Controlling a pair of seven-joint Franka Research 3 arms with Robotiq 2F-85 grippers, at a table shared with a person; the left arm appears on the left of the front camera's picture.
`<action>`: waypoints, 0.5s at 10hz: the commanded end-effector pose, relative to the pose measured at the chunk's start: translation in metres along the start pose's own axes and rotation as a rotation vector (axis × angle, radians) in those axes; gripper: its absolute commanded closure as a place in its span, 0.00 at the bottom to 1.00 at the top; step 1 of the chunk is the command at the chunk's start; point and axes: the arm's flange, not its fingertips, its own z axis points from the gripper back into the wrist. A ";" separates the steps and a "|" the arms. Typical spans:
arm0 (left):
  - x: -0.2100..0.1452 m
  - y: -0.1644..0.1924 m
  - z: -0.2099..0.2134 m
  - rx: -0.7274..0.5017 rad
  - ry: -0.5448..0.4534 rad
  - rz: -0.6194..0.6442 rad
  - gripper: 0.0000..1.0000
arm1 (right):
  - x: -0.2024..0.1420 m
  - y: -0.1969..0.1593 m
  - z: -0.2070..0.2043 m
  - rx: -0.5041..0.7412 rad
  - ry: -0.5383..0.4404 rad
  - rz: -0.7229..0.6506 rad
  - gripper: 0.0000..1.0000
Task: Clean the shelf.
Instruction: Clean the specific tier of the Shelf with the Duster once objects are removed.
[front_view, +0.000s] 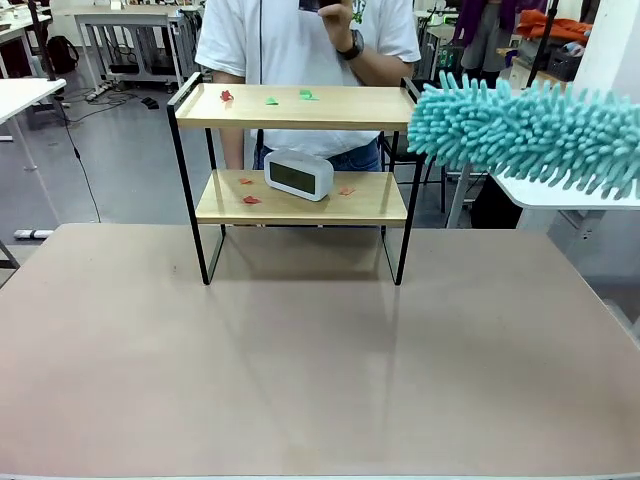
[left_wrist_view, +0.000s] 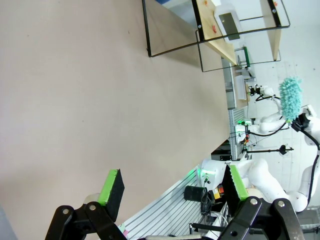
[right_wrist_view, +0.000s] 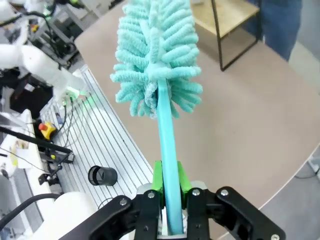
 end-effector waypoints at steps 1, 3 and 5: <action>0.002 -0.001 -0.001 -0.025 -0.016 -0.026 0.00 | 0.029 0.022 -0.001 0.006 -0.011 0.089 1.00; 0.002 -0.001 -0.001 -0.025 -0.016 -0.026 0.00 | 0.071 0.040 -0.024 0.007 -0.004 0.107 1.00; 0.002 -0.001 -0.001 -0.025 -0.016 -0.026 0.00 | 0.115 0.046 -0.052 0.024 -0.015 0.085 1.00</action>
